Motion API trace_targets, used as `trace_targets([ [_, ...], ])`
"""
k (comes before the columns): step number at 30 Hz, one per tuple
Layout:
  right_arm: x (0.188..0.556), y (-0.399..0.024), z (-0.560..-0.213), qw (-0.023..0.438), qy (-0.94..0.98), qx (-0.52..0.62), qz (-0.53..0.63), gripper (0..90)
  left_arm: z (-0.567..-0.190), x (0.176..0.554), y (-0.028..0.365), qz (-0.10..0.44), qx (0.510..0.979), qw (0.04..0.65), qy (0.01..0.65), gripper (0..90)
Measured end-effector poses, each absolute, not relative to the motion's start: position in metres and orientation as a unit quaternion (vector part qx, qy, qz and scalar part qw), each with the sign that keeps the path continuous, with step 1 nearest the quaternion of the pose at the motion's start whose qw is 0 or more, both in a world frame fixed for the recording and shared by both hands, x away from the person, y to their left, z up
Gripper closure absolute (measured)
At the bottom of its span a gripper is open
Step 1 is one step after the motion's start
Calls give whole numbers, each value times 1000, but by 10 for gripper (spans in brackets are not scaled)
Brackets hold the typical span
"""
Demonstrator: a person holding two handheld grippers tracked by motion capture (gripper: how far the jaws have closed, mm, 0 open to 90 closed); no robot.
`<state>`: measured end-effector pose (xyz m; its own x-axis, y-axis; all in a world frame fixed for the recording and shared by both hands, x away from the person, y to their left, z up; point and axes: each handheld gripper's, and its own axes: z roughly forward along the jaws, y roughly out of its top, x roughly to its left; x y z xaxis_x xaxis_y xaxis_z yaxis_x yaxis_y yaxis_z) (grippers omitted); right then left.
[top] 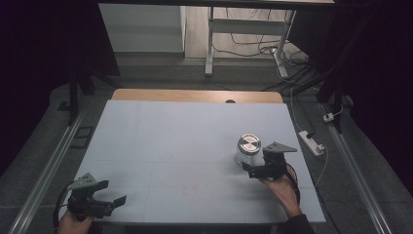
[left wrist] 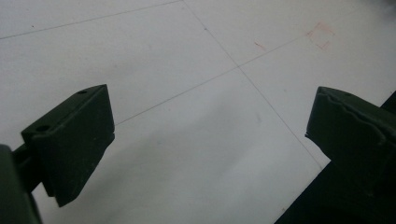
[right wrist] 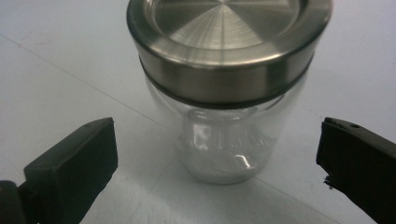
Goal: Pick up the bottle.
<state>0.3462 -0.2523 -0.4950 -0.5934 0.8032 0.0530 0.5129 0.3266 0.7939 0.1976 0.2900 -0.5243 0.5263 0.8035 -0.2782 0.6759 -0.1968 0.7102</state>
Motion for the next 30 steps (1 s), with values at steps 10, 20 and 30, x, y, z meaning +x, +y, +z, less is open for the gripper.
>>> trace_targets([
  [10,366,-238,-502,179,804,419,383,0,-525,198,290,73,771,412,480,19],
  [20,373,-229,-501,197,798,409,396,82,-525,198,290,70,772,411,480,20],
  [30,374,-231,-500,205,803,399,393,147,-525,199,289,70,774,409,478,23],
])
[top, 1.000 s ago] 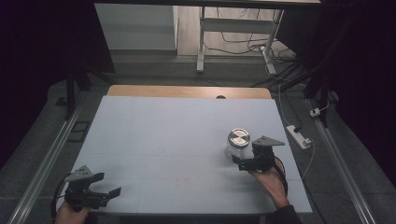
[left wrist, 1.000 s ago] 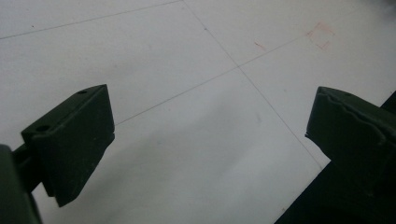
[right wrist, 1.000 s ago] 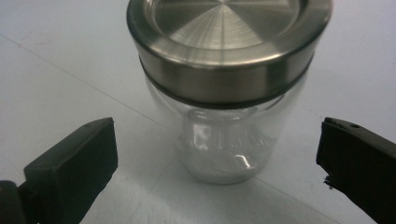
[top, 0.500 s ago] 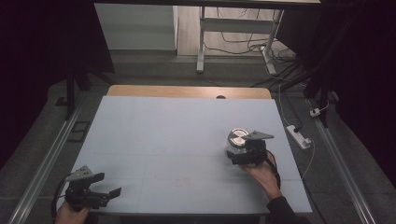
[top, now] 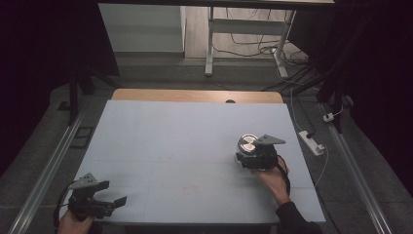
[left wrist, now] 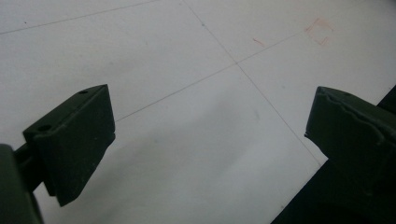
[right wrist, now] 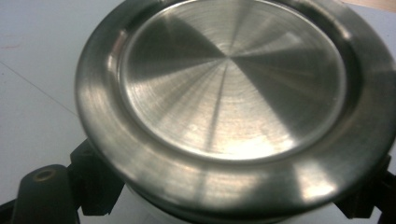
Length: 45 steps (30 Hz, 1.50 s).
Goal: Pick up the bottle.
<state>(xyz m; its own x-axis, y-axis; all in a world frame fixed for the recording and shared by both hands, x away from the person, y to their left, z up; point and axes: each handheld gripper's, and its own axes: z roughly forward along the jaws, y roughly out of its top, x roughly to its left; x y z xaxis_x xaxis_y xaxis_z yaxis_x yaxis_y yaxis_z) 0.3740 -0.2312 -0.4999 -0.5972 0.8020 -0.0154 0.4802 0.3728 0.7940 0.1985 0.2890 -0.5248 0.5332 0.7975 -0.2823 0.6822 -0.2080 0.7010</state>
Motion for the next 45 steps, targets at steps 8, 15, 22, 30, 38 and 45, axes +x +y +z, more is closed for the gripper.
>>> trace_targets([
  [8,373,-230,-498,209,806,397,386,152,-525,199,289,70,774,409,478,24],
  [15,372,-231,-494,192,804,398,397,152,-525,198,289,69,773,411,479,24],
  [22,363,-221,-484,195,806,380,410,152,-525,198,289,69,773,410,478,24],
  [30,350,-197,-476,185,816,349,423,152,-525,198,289,68,773,411,479,24],
  [38,340,-179,-474,156,825,327,434,153,-525,198,289,69,773,411,479,24],
  [45,330,-161,-474,147,835,302,437,153,-525,199,289,70,774,410,478,24],
])
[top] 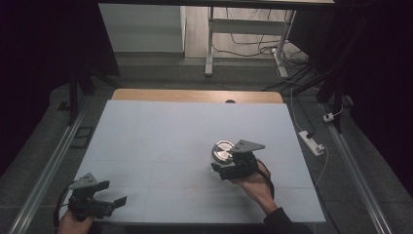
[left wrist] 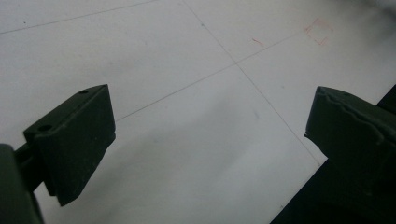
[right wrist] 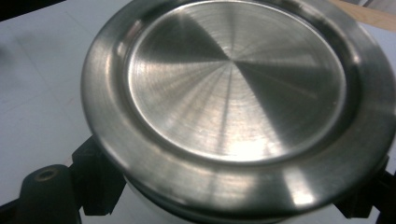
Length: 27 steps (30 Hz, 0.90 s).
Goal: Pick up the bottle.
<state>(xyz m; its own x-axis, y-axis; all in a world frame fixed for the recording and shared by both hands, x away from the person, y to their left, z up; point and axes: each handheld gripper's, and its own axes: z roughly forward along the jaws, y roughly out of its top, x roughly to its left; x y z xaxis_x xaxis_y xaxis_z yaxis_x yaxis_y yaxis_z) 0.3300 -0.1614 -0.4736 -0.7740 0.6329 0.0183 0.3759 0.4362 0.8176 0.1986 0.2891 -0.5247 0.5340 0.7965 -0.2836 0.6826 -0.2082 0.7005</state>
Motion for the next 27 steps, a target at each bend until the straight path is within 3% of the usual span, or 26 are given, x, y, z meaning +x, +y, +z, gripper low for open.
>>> trace_targets([
  [27,301,-109,-482,124,858,235,439,153,-525,198,287,73,780,403,472,24],
])
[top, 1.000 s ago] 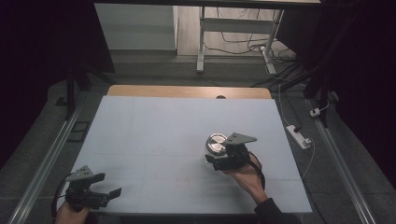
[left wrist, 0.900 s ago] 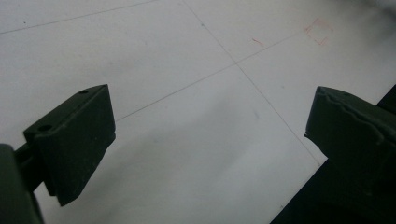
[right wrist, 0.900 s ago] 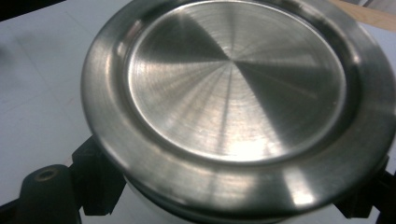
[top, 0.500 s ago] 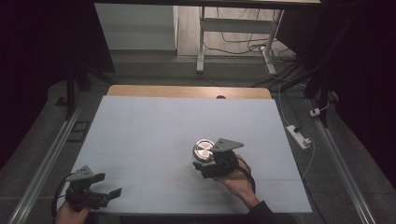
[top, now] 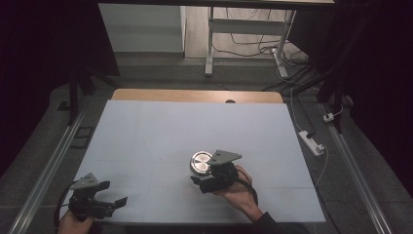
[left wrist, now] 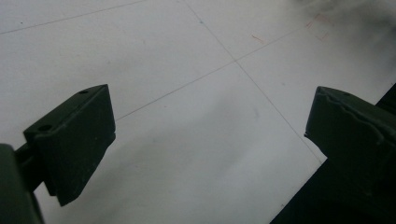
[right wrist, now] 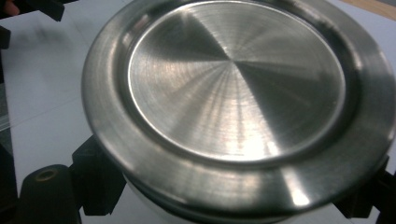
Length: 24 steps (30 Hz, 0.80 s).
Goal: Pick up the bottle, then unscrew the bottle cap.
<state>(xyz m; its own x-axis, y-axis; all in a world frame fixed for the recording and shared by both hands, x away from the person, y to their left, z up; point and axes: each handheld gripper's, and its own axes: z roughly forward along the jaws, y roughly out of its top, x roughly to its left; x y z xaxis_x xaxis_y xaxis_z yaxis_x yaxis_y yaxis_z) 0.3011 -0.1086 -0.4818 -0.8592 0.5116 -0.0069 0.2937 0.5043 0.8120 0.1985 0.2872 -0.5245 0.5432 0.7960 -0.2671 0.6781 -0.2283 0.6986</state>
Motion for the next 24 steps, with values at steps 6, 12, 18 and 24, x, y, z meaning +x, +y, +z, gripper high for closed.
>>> trace_targets([
  [6,295,-98,-482,116,861,221,444,153,-524,198,287,73,780,404,472,24],
  [12,293,-97,-482,116,861,216,446,153,-524,198,288,70,777,412,472,17],
  [18,294,-97,-481,117,860,219,447,153,-523,198,291,65,769,427,471,6],
  [24,294,-98,-481,115,859,219,449,153,-521,199,285,61,777,424,461,0],
])
